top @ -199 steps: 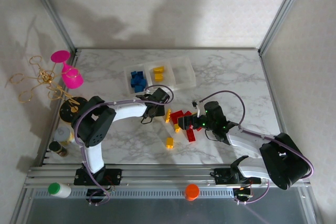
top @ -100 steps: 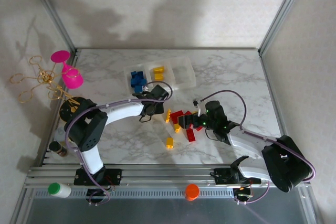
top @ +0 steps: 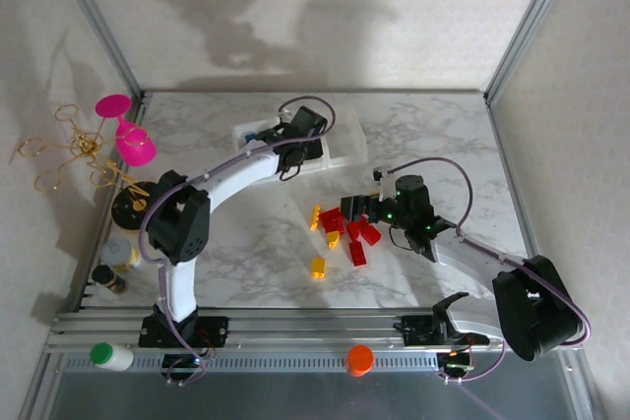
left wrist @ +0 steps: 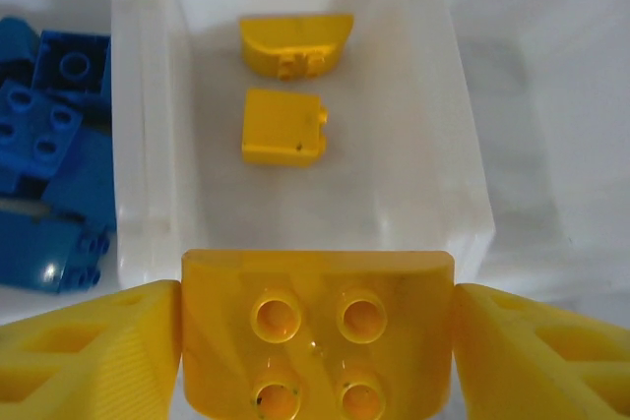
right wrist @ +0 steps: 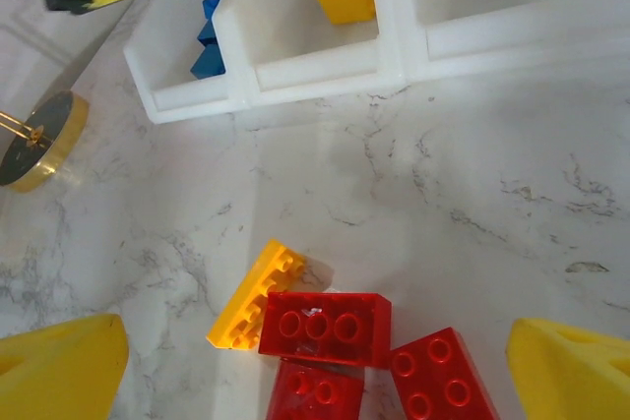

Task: Sort the legos into containers by color
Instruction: Place the lego in the container.

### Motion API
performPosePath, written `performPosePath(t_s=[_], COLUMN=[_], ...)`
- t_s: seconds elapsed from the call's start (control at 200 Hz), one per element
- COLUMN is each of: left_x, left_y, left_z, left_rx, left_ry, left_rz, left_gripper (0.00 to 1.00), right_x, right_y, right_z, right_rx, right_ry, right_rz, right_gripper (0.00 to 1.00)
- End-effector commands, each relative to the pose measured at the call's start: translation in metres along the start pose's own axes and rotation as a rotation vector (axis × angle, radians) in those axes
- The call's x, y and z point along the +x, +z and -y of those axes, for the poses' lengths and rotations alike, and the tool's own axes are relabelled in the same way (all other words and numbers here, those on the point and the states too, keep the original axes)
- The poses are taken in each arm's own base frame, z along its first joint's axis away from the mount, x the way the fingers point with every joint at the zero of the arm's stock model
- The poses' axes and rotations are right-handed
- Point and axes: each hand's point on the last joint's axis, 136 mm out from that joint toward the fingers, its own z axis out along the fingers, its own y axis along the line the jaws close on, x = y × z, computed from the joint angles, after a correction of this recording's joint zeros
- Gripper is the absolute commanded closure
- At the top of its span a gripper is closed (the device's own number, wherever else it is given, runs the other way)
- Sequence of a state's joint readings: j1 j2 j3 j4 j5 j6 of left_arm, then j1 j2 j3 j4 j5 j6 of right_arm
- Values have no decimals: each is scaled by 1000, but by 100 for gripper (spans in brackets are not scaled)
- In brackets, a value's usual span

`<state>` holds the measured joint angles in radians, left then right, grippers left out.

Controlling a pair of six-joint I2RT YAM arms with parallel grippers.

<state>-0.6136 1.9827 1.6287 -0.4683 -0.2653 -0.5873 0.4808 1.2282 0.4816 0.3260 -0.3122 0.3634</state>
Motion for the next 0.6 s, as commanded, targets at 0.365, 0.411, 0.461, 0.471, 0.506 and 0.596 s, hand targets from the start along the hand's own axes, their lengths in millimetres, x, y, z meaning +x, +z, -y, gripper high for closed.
performPosePath(t_s=[0.365, 0.411, 0.461, 0.471, 0.506, 0.596], left_x=[-23, -25, -29, -29, -31, -36], left_y=[66, 67, 68, 67, 66, 55], left_z=[-3, -2, -3, -3, -2, 1], left_rx=[-89, -97, -105, -105, -104, -86], left_ry=[94, 100, 102, 102, 101, 92], left_rz=[18, 21, 30, 31, 32, 31], left_gripper=[29, 28, 26, 26, 24, 24], right_x=[-20, -21, -22, -22, -22, -24], right_y=[-3, -3, -3, -3, -4, -6], right_z=[-2, -3, -4, -4, -4, -4], right_rx=[-9, -11, -13, -14, -14, -13], right_ry=[-9, -10, -13, -13, -13, -14], right_rz=[41, 42, 45, 45, 47, 51], right_gripper=[1, 1, 1, 1, 1, 1])
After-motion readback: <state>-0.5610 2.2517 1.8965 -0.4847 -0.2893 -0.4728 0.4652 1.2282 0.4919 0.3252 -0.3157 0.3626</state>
